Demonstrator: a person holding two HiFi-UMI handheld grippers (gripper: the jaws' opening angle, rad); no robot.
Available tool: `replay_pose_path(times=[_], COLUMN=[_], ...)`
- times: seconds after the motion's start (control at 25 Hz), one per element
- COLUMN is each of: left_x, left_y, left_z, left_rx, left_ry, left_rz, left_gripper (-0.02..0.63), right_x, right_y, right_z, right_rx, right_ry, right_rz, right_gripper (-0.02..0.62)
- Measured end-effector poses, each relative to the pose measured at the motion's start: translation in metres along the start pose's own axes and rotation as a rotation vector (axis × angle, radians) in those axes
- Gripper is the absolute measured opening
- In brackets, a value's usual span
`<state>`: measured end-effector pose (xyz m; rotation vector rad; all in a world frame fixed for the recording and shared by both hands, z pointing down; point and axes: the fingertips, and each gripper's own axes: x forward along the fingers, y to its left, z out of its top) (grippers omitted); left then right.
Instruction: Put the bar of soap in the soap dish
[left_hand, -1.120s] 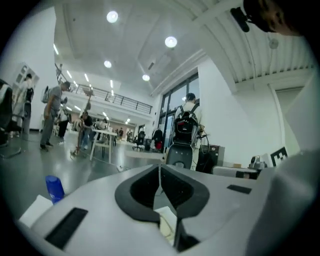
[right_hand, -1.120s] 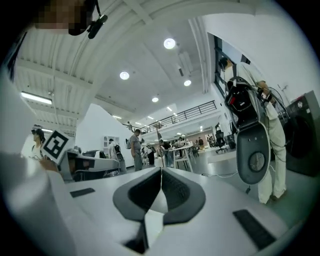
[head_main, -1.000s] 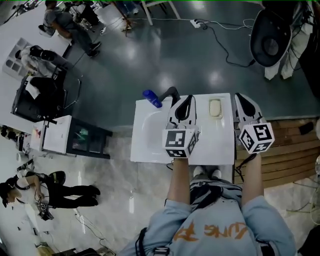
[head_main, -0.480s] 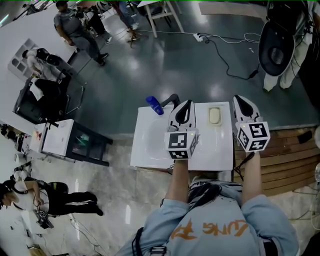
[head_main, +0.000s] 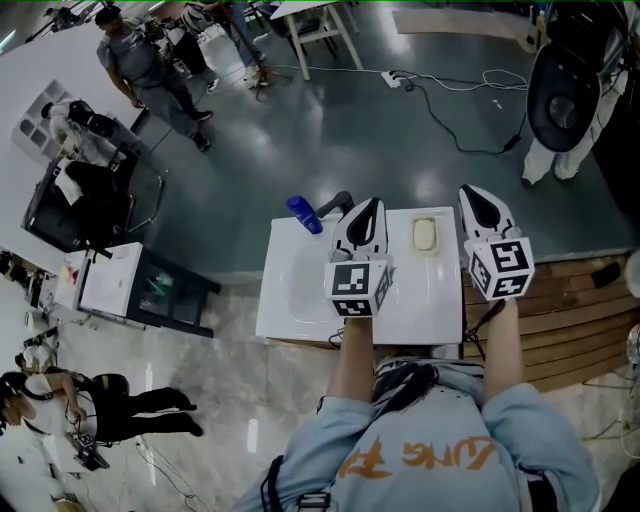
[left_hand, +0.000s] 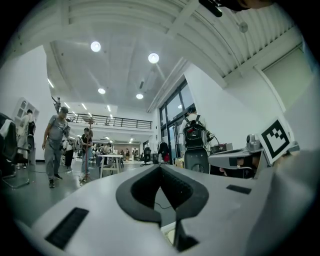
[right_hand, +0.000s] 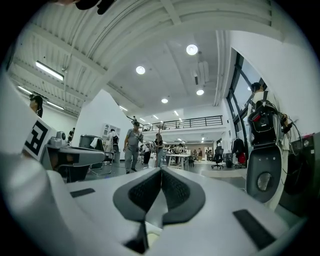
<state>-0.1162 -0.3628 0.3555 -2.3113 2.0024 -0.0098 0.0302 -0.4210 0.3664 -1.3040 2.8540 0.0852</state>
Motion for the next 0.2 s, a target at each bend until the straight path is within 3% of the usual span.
replay_pose_path(times=[0.2], left_x=[0.0011], left_y=[-0.0005], left_z=[0.0005], left_rx=[-0.011], left_ry=[0.004], left_rz=[0.005], left_gripper=[0.023], right_x=[0.0007], right_y=[-0.0021], right_z=[0.0039], right_rx=[-0.017], right_ry=[0.002], right_rz=[0.007], right_gripper=[0.028])
